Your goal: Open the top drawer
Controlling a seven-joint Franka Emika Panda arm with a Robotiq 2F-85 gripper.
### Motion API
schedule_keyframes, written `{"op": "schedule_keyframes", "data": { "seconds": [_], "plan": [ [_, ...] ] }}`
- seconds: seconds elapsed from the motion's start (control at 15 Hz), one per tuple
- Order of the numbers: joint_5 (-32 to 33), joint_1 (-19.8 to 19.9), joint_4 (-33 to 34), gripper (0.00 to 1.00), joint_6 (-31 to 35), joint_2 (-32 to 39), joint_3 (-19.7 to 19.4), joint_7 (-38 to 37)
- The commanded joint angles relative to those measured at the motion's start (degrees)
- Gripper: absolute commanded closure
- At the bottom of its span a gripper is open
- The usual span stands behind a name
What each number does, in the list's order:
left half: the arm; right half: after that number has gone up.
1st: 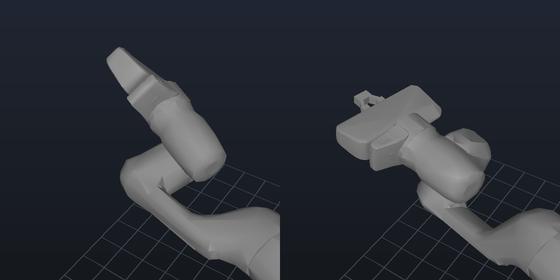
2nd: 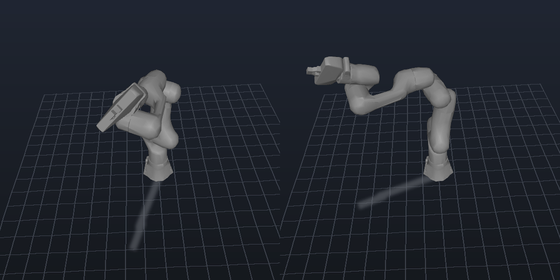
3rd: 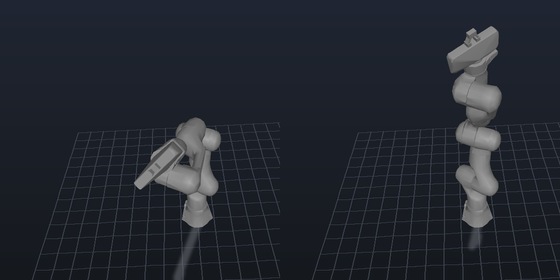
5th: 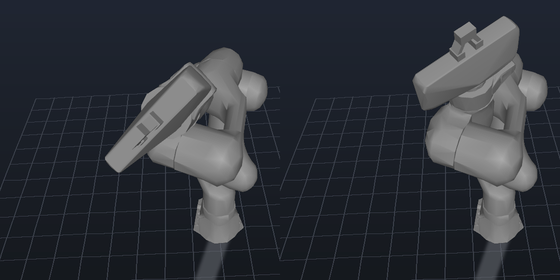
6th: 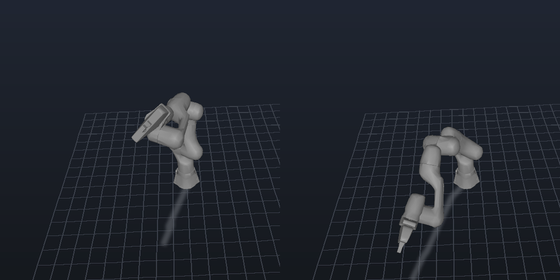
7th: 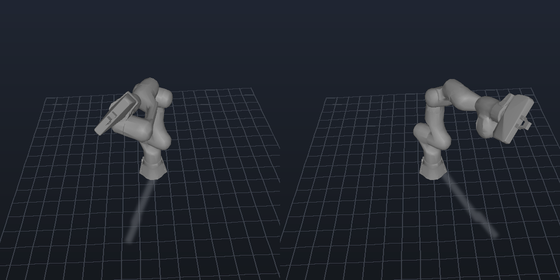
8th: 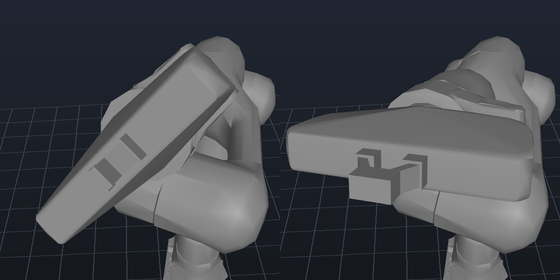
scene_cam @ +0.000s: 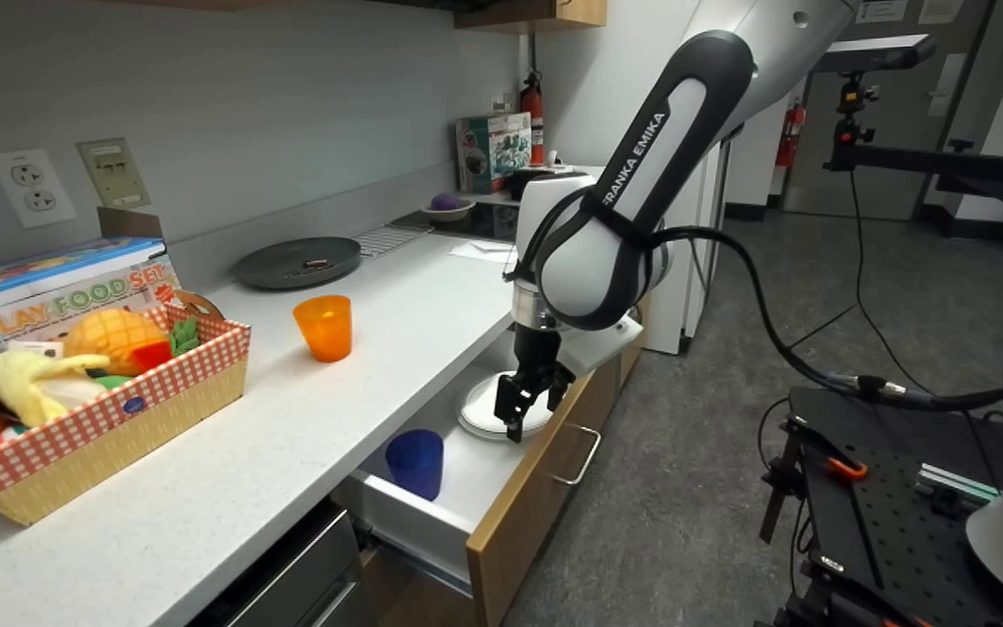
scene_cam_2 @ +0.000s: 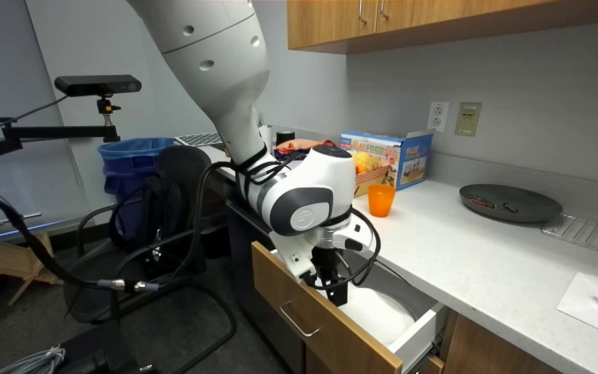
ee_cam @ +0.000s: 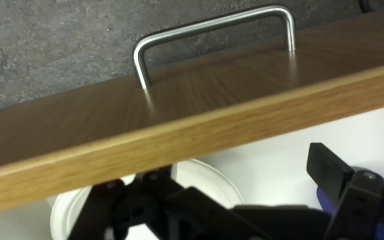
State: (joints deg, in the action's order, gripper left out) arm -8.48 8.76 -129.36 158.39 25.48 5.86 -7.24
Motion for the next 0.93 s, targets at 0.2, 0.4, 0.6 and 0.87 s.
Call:
{"op": "schedule_keyframes", "data": {
  "seconds": [0.2,0.4,0.6,0.87],
  "plan": [
    [1.1,-5.5,-9.0,0.0,-10.4,-7.5,-6.1,-4.2],
    [1.3,-6.5,-11.9,0.0,-15.7,-10.5,-6.9,-5.0],
    [1.5,-7.2,-14.2,0.0,-20.3,-13.3,-7.1,-5.7],
    [3.6,-8.4,-15.4,0.0,-24.3,-16.8,-7.0,-8.5]
  ]
}}
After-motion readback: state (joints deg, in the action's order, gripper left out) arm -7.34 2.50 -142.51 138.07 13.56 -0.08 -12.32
